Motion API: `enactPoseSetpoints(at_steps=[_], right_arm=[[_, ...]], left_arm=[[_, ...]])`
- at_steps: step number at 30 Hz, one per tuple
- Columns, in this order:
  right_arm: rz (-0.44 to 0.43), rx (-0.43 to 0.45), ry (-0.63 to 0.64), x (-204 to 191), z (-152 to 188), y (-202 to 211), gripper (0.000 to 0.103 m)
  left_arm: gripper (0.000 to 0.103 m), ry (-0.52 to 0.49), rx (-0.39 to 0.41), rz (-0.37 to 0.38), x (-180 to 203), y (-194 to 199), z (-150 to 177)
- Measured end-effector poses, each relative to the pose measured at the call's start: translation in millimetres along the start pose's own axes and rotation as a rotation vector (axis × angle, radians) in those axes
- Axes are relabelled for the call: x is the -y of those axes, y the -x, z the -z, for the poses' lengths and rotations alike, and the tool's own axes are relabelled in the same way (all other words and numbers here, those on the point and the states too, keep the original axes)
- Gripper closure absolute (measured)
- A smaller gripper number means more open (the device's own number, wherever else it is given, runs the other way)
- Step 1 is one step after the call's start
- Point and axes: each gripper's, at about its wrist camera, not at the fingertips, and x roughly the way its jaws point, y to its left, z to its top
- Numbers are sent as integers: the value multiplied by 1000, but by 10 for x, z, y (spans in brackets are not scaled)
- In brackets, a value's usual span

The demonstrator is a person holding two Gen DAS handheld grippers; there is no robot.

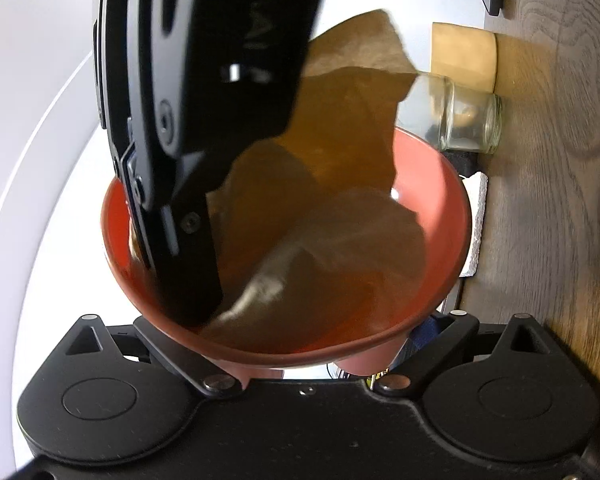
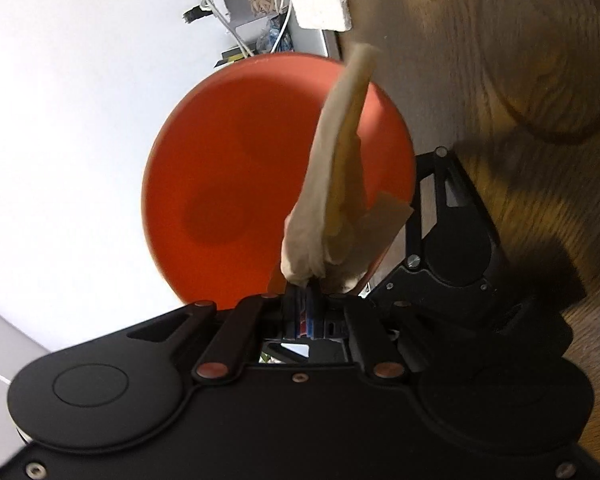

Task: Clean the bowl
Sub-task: 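Wipe the paper towel across the bowl bottom and rim, right gripper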

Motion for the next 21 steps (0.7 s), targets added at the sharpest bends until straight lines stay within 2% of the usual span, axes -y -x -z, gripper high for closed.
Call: enactPoseSetpoints(at_steps=[4,11,16,21], right_arm=[[-47,16,34,-190,-61,34,98],[-108,147,86,-431,-313,268,98],[-39,256,81,-296,-547,464,98],[38,228,12,6,-635,422,98]], left_arm=[[8,0,0,0,-1,0,0],[8,0,0,0,4,0,-2],[8,0,0,0,7,-4,-22],[8,0,0,0,-43,75,12]])
